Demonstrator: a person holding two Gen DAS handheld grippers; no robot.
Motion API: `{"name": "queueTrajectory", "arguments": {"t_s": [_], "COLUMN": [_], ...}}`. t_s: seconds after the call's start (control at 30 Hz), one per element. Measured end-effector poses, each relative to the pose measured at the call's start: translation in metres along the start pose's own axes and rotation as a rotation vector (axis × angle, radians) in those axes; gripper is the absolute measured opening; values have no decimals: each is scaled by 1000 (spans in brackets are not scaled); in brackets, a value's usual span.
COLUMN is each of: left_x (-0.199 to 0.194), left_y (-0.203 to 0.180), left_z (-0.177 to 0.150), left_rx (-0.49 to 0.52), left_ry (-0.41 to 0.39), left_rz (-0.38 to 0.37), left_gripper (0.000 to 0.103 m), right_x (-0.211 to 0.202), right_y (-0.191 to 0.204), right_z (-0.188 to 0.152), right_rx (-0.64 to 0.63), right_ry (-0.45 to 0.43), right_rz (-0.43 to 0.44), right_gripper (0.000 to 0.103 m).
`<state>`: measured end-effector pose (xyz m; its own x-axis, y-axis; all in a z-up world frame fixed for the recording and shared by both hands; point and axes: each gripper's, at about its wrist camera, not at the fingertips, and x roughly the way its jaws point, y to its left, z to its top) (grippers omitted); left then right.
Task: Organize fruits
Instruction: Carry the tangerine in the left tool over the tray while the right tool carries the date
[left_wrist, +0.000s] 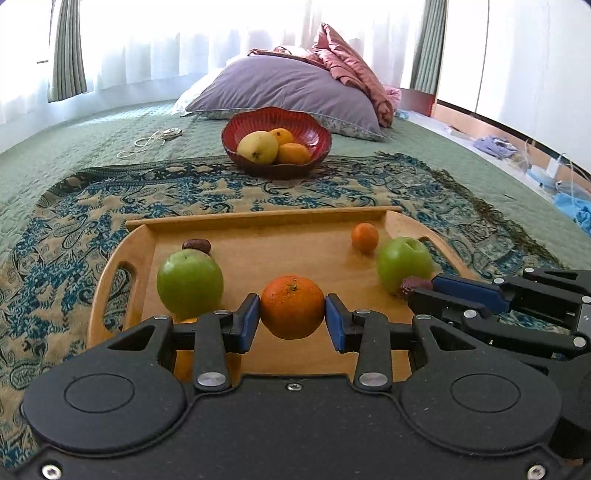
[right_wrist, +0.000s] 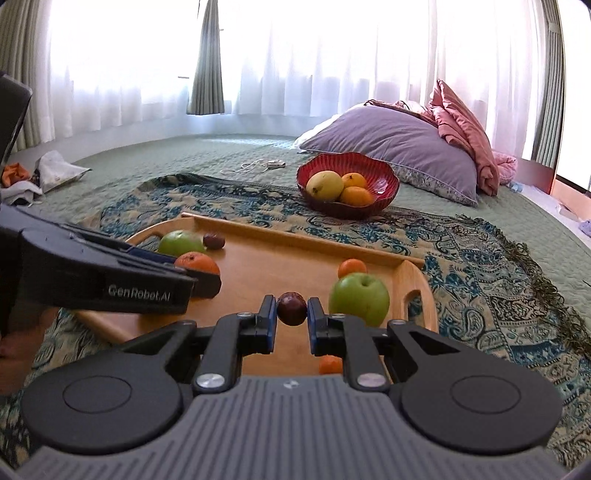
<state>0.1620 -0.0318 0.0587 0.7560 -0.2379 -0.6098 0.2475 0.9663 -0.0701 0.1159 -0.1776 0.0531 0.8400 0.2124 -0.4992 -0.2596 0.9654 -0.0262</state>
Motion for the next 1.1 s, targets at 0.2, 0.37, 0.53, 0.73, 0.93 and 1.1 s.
{"name": "queueTrajectory", "arguments": {"t_s": [0.2, 0.37, 0.53, 0.73, 0.93, 1.1], "left_x": [24, 41, 47, 51, 51, 46], "left_y": [4, 4, 2, 0, -3, -6], "left_z": [2, -1, -4, -5, -7, -13], "left_rx": [2, 3, 19, 20, 32, 38], "left_ry": [19, 44, 43, 43, 39, 38], "left_rz": [33, 44, 44, 36, 35, 25], "left_gripper": [37, 37, 37, 37, 37, 37], "right_x": [23, 38, 51, 57, 62, 64], "right_y": [-4, -7, -11, -12, -13, -15], "right_z": [4, 3, -2, -4, -5, -6], "right_rx": [18, 29, 63, 78, 82, 91], "right_ry": [23, 44, 73, 85, 95, 100], "right_rz": [-4, -11, -8, -9, -14, -19], "right_gripper": [21, 21, 21, 21, 21, 21]}}
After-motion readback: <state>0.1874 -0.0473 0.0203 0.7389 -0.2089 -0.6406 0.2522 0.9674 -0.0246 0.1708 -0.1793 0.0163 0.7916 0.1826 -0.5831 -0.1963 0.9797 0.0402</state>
